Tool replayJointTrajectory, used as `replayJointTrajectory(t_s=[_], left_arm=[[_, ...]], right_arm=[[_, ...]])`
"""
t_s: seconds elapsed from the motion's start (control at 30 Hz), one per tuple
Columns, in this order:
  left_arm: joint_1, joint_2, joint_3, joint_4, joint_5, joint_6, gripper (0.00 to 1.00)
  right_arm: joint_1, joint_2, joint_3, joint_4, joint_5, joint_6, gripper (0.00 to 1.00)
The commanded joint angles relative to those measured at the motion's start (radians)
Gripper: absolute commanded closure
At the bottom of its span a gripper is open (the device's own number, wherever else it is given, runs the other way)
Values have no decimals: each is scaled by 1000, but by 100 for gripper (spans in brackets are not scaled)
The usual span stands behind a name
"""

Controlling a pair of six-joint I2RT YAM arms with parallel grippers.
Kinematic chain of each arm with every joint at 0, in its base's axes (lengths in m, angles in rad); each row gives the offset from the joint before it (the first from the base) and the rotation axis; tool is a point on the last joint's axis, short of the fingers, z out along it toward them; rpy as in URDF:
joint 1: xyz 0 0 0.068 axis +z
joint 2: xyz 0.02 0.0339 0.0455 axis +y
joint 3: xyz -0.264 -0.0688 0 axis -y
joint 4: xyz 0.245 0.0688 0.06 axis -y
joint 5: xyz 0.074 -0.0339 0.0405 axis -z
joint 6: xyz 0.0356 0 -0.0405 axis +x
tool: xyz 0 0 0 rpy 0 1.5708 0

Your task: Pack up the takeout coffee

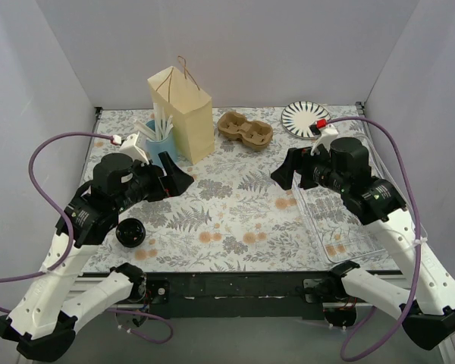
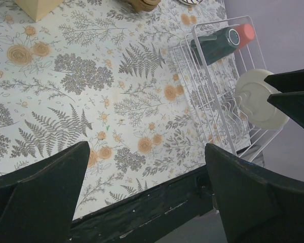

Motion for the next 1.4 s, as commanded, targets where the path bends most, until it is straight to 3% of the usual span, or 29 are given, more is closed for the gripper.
replayJointTrajectory(t_s=[0.0, 0.13, 0.23, 0.27, 0.37, 0.57, 0.73, 0.93, 1.13, 1.37], left_arm=[[-1, -10, -11, 6, -21, -2, 2], [-1, -7, -14, -7, -116, -2, 2], [-1, 36, 8, -73, -282, -56, 2], [-1, 63, 28, -111, -378, -82, 2], [1, 111, 55, -173, -492, -173, 5], [27, 269, 77, -234, -678, -256, 12], [192, 386, 69, -169, -576, -171, 20], [363, 490, 60, -93, -479, -59, 45], [423, 582, 32, -32, -414, -19, 64], [444, 631, -3, 17, -414, 7, 68]], right_arm=[[3, -27, 6, 47, -14, 12, 1], [3, -37, 4, 46, -16, -4, 2], [3, -50, -10, 49, -36, -36, 2], [3, -56, -17, 52, -81, -48, 2], [3, -86, -51, 87, -208, -109, 3], [5, -104, -63, 76, -287, -162, 10], [5, -124, -76, 70, -321, -198, 21], [3, -161, -93, 86, -361, -200, 27], [3, -181, -114, 89, -335, -186, 26], [3, -176, -106, 93, -338, -183, 26]])
